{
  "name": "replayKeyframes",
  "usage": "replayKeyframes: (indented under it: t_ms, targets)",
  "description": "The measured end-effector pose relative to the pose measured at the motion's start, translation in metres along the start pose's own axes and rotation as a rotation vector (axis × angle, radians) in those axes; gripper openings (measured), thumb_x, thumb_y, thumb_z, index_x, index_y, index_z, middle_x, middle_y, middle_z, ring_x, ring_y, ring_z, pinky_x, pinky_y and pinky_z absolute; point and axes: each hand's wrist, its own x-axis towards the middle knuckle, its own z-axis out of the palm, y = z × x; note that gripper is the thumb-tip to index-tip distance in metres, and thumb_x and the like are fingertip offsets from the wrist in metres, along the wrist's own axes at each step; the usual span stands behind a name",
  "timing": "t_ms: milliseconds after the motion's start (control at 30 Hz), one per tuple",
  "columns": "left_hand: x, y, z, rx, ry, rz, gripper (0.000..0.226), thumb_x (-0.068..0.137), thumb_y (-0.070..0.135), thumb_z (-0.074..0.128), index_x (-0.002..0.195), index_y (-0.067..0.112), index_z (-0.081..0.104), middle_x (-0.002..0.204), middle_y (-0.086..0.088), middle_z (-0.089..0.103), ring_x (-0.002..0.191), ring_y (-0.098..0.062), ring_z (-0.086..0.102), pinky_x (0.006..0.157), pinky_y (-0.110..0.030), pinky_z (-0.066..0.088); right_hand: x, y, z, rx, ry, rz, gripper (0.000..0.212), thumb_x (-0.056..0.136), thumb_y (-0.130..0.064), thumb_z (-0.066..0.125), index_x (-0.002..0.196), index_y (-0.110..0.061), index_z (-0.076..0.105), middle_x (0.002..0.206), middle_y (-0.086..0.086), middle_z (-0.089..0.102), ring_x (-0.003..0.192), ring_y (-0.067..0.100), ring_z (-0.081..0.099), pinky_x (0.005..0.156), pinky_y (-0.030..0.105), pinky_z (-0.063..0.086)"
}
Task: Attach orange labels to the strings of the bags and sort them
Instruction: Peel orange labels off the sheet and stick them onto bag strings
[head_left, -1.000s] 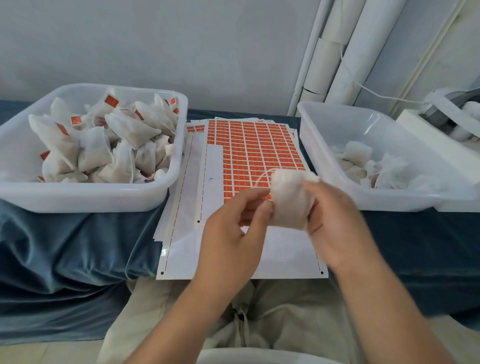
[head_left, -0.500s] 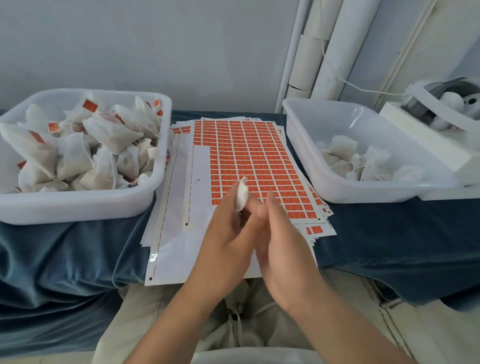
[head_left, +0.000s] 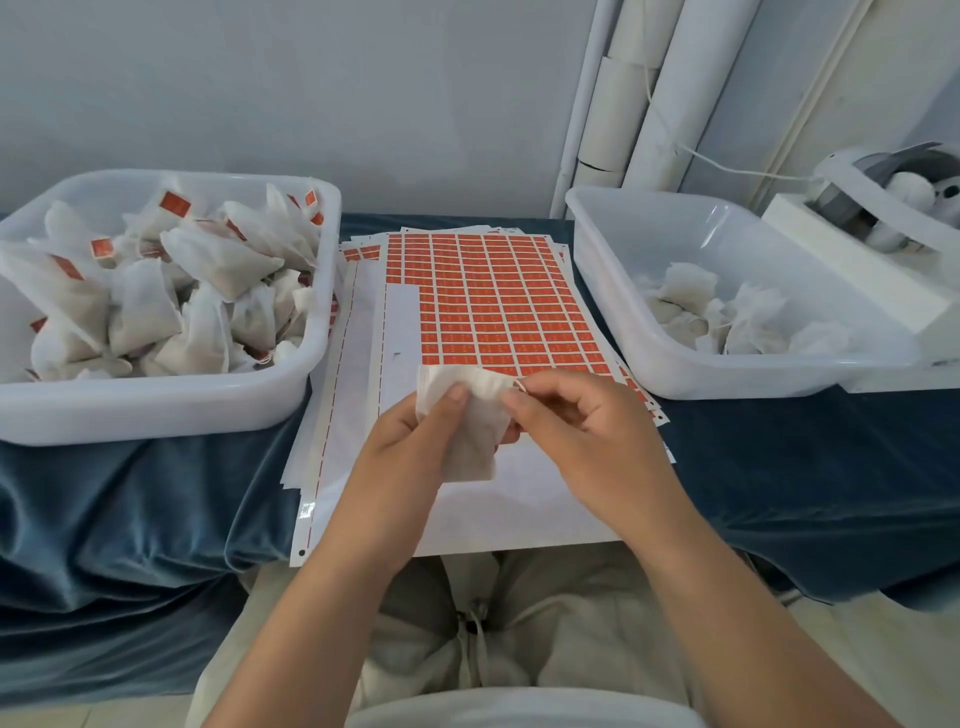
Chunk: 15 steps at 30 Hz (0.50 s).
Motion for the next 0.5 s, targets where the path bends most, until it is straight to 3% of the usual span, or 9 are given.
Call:
replayKeyframes:
  t_ms: [133, 233, 300, 400, 500]
  targets:
    - [-0.001, 0.002, -0.003, 0.011, -0.022, -0.011, 0.021, 0.106, 0.05, 0.054, 0.107, 0.061, 0.072, 0.114, 0.02, 0.076, 0.103, -0.001, 0.072, 0.094, -0.04, 0.055, 0.0, -0.002, -0.01, -0.159, -0.021, -0.06, 0.022, 0.105, -0.036, 0.057, 0.09, -0.031, 0.073, 0.08, -0.026, 0.071, 0.081, 0.001, 0.07, 0.073, 0.01, 0.049]
    - [-0.001, 0.005, -0.01, 0.032, -0.179, -0.01, 0.021, 0.102, 0.05, 0.06, 0.119, 0.05, 0.071, 0.123, 0.011, 0.075, 0.111, -0.012, 0.072, 0.093, -0.04, 0.056, 0.001, -0.003, -0.016, -0.18, -0.019, -0.053, 0.024, 0.105, -0.036, 0.057, 0.086, -0.029, 0.07, 0.075, -0.026, 0.069, 0.076, 0.0, 0.069, 0.07, 0.008, 0.047]
    - [0.0, 0.006, -0.013, 0.06, -0.248, -0.021, 0.029, 0.092, 0.054, 0.068, 0.118, 0.041, 0.07, 0.116, 0.002, 0.077, 0.105, -0.02, 0.074, 0.095, -0.047, 0.058, 0.0, -0.002, -0.017, -0.129, -0.042, -0.046, 0.027, 0.104, -0.03, 0.06, 0.079, -0.027, 0.071, 0.07, -0.02, 0.069, 0.07, 0.003, 0.068, 0.068, 0.01, 0.048]
    - [-0.002, 0.006, -0.009, 0.187, -0.242, 0.042, 0.036, 0.083, 0.064, 0.069, 0.111, 0.042, 0.073, 0.099, 0.011, 0.075, 0.089, -0.011, 0.073, 0.076, -0.026, 0.06, 0.0, -0.003, -0.013, -0.058, -0.137, 0.016, 0.038, 0.101, -0.025, 0.061, 0.064, -0.033, 0.064, 0.059, -0.009, 0.06, 0.055, 0.006, 0.055, 0.056, 0.018, 0.045]
    - [-0.003, 0.007, -0.004, 0.258, -0.197, 0.066, 0.03, 0.089, 0.064, 0.061, 0.089, 0.037, 0.075, 0.085, 0.014, 0.07, 0.08, -0.005, 0.07, 0.075, -0.026, 0.058, 0.004, -0.003, -0.011, 0.275, -0.2, 0.22, 0.037, 0.085, -0.018, 0.054, 0.05, -0.028, 0.049, 0.055, -0.002, 0.043, 0.046, 0.008, 0.037, 0.049, 0.02, 0.037]
